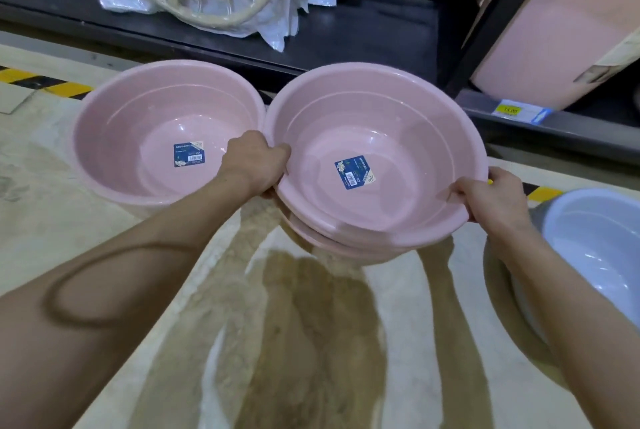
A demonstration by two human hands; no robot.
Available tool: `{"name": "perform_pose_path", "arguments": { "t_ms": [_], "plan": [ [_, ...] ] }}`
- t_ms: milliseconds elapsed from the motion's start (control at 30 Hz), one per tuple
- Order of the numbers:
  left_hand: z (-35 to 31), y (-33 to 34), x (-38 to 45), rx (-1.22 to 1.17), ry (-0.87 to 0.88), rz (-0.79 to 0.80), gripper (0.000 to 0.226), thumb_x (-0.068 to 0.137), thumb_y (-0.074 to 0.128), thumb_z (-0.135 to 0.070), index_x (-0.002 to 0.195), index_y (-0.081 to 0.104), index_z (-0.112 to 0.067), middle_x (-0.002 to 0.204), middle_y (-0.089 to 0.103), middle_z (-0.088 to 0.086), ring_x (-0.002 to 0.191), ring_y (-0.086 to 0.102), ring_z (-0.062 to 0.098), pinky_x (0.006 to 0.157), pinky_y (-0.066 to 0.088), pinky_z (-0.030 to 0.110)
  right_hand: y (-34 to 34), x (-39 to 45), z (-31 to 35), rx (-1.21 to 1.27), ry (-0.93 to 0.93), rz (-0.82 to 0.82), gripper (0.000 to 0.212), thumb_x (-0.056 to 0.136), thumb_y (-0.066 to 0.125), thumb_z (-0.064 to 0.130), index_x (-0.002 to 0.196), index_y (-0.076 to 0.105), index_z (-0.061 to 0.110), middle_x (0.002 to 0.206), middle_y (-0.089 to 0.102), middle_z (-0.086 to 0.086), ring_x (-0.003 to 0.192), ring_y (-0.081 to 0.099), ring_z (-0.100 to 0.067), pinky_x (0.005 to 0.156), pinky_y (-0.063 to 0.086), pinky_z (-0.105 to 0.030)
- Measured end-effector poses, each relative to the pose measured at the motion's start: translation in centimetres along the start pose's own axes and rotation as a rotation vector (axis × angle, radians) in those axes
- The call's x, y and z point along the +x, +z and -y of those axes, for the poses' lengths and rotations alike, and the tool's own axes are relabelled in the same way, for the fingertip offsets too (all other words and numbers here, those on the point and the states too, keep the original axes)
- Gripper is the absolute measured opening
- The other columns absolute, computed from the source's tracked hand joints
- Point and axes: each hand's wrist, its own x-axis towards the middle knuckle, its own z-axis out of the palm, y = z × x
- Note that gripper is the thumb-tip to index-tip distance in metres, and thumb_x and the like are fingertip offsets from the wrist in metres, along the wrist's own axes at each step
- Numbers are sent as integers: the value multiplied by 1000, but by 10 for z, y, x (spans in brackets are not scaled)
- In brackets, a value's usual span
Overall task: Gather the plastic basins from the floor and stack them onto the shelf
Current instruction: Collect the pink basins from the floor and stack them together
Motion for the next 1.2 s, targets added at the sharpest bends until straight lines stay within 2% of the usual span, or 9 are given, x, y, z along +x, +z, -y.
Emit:
{"name": "perform_pose_path", "arguments": {
  "t_ms": [100, 233, 367, 667, 800, 900, 967, 1067, 1200],
  "plan": [
    [11, 13, 5, 224, -12, 48, 52, 76, 46, -47, 89, 71, -4, 92, 74, 23, 86, 72, 45, 85, 62, 46, 10, 6, -13, -97, -3, 1, 13, 76, 69, 22, 88, 69, 25, 75, 70, 1, 77, 69, -27, 78, 60, -44],
    [34, 25, 17, 355, -7, 16, 49, 82, 46, -47, 73, 74, -9, 58, 68, 10, 53, 69, 29, 59, 50, 29, 20, 8, -26, -224, -19, 64, 15, 79, 66, 33, 93, 70, 29, 75, 74, -1, 85, 72, -35, 85, 58, -46],
    [46, 37, 28, 263, -48, 38, 44, 92, 51, -45, 76, 68, -8, 66, 70, 10, 39, 67, 24, 58, 61, 32, 33, 7, -31, -215, 9, 63, 22, 78, 59, 37, 97, 67, 31, 77, 73, -3, 85, 71, -36, 83, 58, -47],
    [51, 47, 30, 84, -93, 14, 42, 97, 54, -44, 100, 63, -3, 95, 72, 22, 80, 74, 42, 79, 65, 50, 36, 3, -30, -207, 27, 31, 23, 75, 54, 38, 91, 67, 28, 75, 71, -9, 84, 68, -41, 83, 57, -52],
    [51, 46, 29, 78, -97, 33, 47, 98, 54, -43, 105, 66, 2, 92, 73, 24, 75, 74, 41, 78, 65, 48, 35, 0, -27, -201, 34, 37, 10, 77, 55, 38, 83, 62, 35, 79, 71, -4, 84, 69, -39, 83, 59, -55],
    [52, 45, 27, 56, -66, 61, 48, 100, 53, -41, 106, 68, 4, 91, 74, 23, 82, 75, 42, 82, 64, 48, 35, -1, -24, -215, 55, 58, 15, 81, 56, 37, 96, 60, 35, 85, 71, 0, 88, 70, -38, 85, 59, -57],
    [53, 42, 24, -2, -73, 82, 50, 99, 54, -45, 101, 70, 2, 77, 76, 18, 77, 76, 43, 76, 66, 47, 36, 1, -25, -258, 43, 69, 25, 83, 57, 37, 108, 60, 31, 93, 72, -5, 92, 69, -38, 87, 58, -56],
    [60, 32, 19, -134, -133, 83, 53, 94, 58, -53, 79, 69, -3, 46, 69, 7, 56, 75, 38, 45, 63, 36, 37, -1, -25, -431, -56, -30, 55, 82, 55, 46, 129, 58, 18, 113, 68, -16, 105, 62, -44, 87, 51, -53],
    [79, 8, 10, -211, -129, 62, 65, 90, 57, -64, 61, 69, -7, 61, 75, 17, 52, 74, 39, 37, 53, 26, 46, -14, -7, -558, -296, -201, 61, 89, 49, 51, 136, 56, 15, 126, 59, -24, 116, 55, -45, 89, 49, -54]
  ]
}}
